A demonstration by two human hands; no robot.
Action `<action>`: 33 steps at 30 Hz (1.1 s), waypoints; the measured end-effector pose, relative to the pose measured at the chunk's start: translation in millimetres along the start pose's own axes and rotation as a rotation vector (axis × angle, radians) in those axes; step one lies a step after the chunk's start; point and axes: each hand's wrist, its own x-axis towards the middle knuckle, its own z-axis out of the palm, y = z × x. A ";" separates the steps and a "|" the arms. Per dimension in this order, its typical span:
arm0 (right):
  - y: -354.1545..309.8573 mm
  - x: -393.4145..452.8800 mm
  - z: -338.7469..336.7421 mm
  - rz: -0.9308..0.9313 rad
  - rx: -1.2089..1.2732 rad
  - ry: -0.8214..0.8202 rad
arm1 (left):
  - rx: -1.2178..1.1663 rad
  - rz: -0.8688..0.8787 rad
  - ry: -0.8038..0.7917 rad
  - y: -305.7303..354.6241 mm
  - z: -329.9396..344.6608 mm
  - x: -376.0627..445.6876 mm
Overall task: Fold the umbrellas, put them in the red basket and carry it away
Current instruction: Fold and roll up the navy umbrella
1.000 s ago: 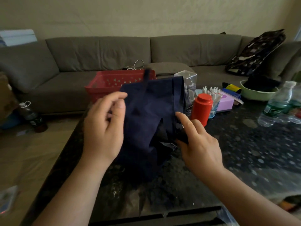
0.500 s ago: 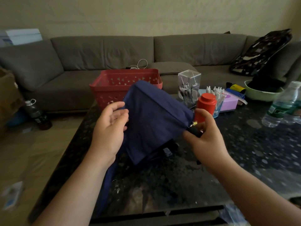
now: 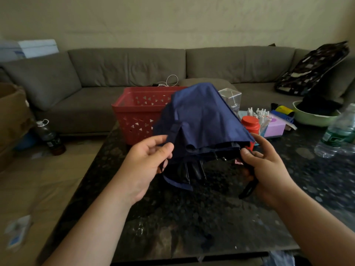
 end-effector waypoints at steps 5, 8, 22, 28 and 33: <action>-5.2 0.9 -10.5 -0.019 -0.004 -0.050 | -0.156 -0.109 -0.005 -1.8 9.8 -2.5; -6.2 -0.8 -15.1 -0.032 -0.013 -0.074 | -0.188 -0.089 -0.025 2.7 14.4 -8.3; -11.7 -12.5 -19.2 -0.002 0.019 -0.098 | 0.088 0.099 0.137 12.9 21.0 -16.2; -10.7 -16.8 -9.5 -0.067 -0.062 -0.059 | 0.560 0.210 0.434 0.0 3.5 -3.1; 2.1 -22.8 13.8 -0.318 -0.429 0.053 | 0.681 0.717 0.305 14.4 29.9 -17.3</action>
